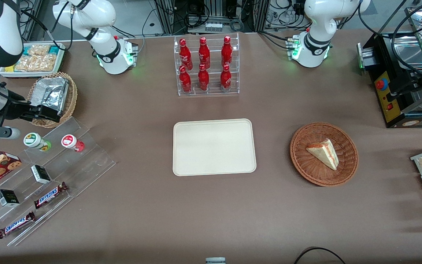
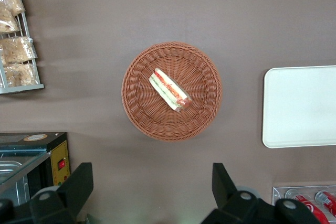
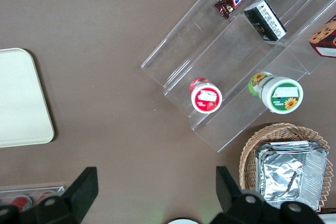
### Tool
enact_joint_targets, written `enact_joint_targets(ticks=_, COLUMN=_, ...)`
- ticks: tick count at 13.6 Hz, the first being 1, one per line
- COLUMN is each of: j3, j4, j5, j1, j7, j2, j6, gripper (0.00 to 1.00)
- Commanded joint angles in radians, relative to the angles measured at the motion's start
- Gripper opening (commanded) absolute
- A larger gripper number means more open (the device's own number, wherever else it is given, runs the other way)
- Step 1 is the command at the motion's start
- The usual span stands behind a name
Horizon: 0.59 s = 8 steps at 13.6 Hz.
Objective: Place green gum on tray
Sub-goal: 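Move the right gripper over the acrylic rack toward the green gum jar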
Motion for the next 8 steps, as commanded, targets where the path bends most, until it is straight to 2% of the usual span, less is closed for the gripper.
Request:
enact_joint_targets(ticks=1, j3=0.002, j4=0.022, j5=-0.015, j1=0.001, j7=-0.026, j2=0.003, j6=-0.011, gripper=1.00)
enact_joint_targets(ticks=5, j3=-0.001, j4=0.003, j5=-0.020, j1=-0.008, j7=-0.080, j2=0.006, j6=0.006, gripper=1.00)
enact_joint_targets(ticks=8, j3=-0.011, j4=-0.049, j5=-0.021, j1=-0.031, j7=-0.206, j2=0.000, j6=0.061, gripper=1.00)
